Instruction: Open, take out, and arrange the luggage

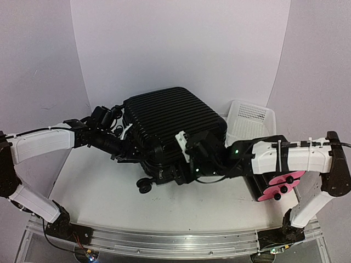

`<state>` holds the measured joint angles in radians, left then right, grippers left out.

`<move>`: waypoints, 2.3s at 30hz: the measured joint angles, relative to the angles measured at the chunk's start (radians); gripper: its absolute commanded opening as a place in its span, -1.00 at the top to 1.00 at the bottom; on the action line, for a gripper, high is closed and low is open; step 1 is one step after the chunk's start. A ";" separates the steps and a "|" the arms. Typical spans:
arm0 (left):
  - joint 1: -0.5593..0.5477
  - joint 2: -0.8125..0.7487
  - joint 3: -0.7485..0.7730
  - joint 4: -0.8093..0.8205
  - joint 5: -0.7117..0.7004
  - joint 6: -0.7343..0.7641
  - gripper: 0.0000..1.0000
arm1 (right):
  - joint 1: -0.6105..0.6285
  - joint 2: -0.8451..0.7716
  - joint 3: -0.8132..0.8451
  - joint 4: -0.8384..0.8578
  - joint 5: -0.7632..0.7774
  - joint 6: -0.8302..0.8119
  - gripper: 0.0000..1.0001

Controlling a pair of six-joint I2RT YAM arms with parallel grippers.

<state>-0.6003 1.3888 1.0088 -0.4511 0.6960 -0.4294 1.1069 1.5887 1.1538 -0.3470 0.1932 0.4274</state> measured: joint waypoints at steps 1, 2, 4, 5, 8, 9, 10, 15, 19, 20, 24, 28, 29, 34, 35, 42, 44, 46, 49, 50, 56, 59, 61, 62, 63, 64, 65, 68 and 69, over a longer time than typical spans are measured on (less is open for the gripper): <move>-0.005 0.004 0.003 0.000 0.002 -0.009 0.42 | 0.033 -0.003 -0.031 0.051 0.016 0.005 -0.46; -0.008 0.007 0.006 0.001 0.004 -0.015 0.44 | 0.055 0.005 -0.055 0.102 0.035 0.008 -0.45; -0.012 0.010 0.007 0.005 0.007 -0.025 0.45 | 0.081 0.039 -0.079 0.195 0.085 0.003 -0.37; -0.012 0.011 0.008 0.005 0.008 -0.027 0.47 | 0.097 0.062 -0.084 0.240 0.117 -0.005 -0.31; -0.014 0.016 0.012 0.005 0.012 -0.037 0.51 | 0.136 0.126 -0.104 0.383 0.231 -0.016 -0.29; -0.015 0.019 0.014 0.005 0.014 -0.040 0.52 | 0.152 0.146 -0.109 0.424 0.272 -0.016 -0.29; -0.016 0.022 0.017 0.004 0.016 -0.042 0.53 | 0.168 0.165 -0.111 0.459 0.309 -0.015 -0.29; -0.018 0.028 0.019 0.006 0.027 -0.045 0.54 | 0.213 0.228 -0.107 0.544 0.445 0.000 0.04; -0.018 0.028 0.020 0.006 0.029 -0.048 0.54 | 0.213 0.270 -0.072 0.531 0.533 0.055 0.07; -0.018 0.028 0.020 0.006 0.029 -0.049 0.54 | 0.214 0.277 -0.068 0.529 0.549 0.067 0.09; -0.018 0.028 0.022 0.005 0.031 -0.050 0.54 | 0.222 0.299 -0.051 0.522 0.599 0.092 0.32; -0.018 0.028 0.022 0.005 0.031 -0.050 0.54 | 0.223 0.315 -0.040 0.509 0.636 0.101 0.67; -0.018 0.028 0.022 0.005 0.031 -0.050 0.54 | 0.224 0.317 -0.040 0.509 0.638 0.104 0.75; -0.016 0.028 0.023 0.005 0.030 -0.050 0.55 | 0.233 0.320 -0.032 0.502 0.649 0.100 1.00; -0.016 0.028 0.023 0.005 0.030 -0.050 0.55 | 0.233 0.321 -0.031 0.500 0.649 0.100 1.00; -0.007 0.028 0.023 0.004 0.030 -0.047 0.58 | 0.247 0.357 0.011 0.507 0.653 0.065 1.00; -0.007 0.028 0.024 0.004 0.031 -0.047 0.58 | 0.257 0.382 0.039 0.546 0.644 0.040 1.00; -0.008 0.028 0.024 0.005 0.031 -0.047 0.59 | 0.258 0.412 0.062 0.590 0.632 0.020 1.00; -0.008 0.028 0.024 0.005 0.031 -0.047 0.60 | 0.257 0.468 0.097 0.673 0.621 -0.016 1.00; -0.008 0.028 0.024 0.004 0.031 -0.047 0.60 | 0.256 0.489 0.113 0.700 0.620 -0.032 1.00; -0.004 0.027 0.024 -0.004 0.029 -0.040 0.61 | 0.236 0.603 0.193 0.868 0.634 -0.116 1.00; 0.006 0.013 0.024 -0.024 0.008 -0.035 0.66 | 0.228 0.646 0.219 0.951 0.638 -0.146 0.59; 0.008 0.002 0.023 -0.032 -0.016 -0.032 0.66 | 0.227 0.667 0.226 1.007 0.624 -0.164 0.31; 0.008 -0.004 0.023 -0.038 -0.029 -0.028 0.66 | 0.227 0.669 0.225 1.024 0.610 -0.166 0.14; 0.007 -0.009 0.023 -0.043 -0.042 -0.023 0.66 | 0.228 0.668 0.219 1.036 0.586 -0.174 -0.02; 0.004 -0.014 0.023 -0.047 -0.056 -0.019 0.66 | 0.229 0.655 0.203 1.038 0.559 -0.178 -0.16; -0.002 -0.018 0.023 -0.048 -0.073 -0.016 0.66 | 0.232 0.630 0.171 1.022 0.530 -0.179 -0.30; -0.011 -0.032 0.023 -0.060 -0.118 -0.006 0.64 | 0.247 0.482 0.034 0.827 0.441 -0.148 -0.73; -0.011 -0.035 0.023 -0.065 -0.128 -0.004 0.63 | 0.252 0.415 -0.011 0.731 0.415 -0.133 -0.84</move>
<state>-0.6109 1.3533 1.0317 -0.5159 0.5682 -0.4335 1.3590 2.0033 1.1423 0.3840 0.6083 0.2947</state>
